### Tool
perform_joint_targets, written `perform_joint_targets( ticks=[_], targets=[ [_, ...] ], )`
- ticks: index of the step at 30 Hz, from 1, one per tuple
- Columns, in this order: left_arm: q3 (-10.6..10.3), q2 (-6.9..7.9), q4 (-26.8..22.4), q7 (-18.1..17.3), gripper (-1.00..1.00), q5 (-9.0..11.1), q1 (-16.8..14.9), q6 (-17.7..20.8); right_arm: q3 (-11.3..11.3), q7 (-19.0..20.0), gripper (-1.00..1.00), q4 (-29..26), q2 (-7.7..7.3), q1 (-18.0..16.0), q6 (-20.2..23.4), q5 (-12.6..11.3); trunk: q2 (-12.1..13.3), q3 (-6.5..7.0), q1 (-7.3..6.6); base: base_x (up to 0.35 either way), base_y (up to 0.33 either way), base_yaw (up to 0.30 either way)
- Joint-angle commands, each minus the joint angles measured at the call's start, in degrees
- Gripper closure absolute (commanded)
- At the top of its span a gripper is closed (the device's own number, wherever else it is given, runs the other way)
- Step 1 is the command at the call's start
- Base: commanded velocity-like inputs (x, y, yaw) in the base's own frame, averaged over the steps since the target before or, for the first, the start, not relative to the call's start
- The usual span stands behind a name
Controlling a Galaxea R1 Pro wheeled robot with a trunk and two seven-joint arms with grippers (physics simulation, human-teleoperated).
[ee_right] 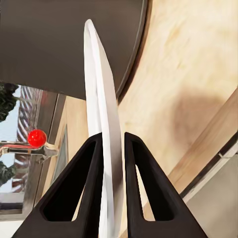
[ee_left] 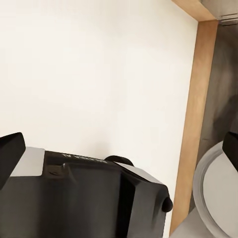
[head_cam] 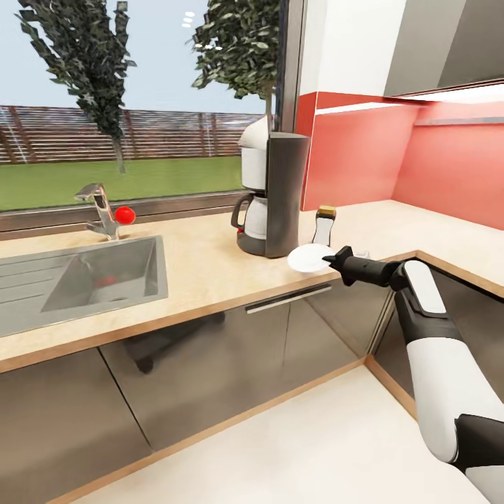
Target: Set up a coffee station on the kitchen countertop: keep the coffee maker on the countertop, move the bottle of coffee from the kitchen shelf to the counter next to the coffee maker, place a paper coffee filter on top of the coffee maker, put the saucer next to the coffee maker with the coffee cup on the saucer, and place the electric kettle next to the coffee maker.
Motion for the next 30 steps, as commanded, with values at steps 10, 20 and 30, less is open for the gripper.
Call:
perform_joint_targets(
  ticks=[10,20,30],
  targets=[
    [-0.48,0.04,0.03,-0.17,-1.0,0.52,-0.03,0.15,-0.08,-0.45,1.0,0.04,0.07,-0.04,0.06,-0.65,-0.03,-0.05,-0.01,0.067,-0.058,0.0],
    [-0.48,0.02,0.02,-0.16,-1.0,0.52,-0.02,0.15,0.07,-0.45,1.0,1.92,0.07,-0.04,-0.06,-0.42,-0.03,-0.05,-0.01,0.075,-0.035,0.0],
    [-0.48,0.03,0.04,-0.15,-1.0,0.52,-0.04,0.15,0.38,-0.5,1.0,5.37,0.15,-0.04,-0.19,-0.3,-0.03,-0.05,-0.01,0.006,-0.001,0.0]
  ],
)
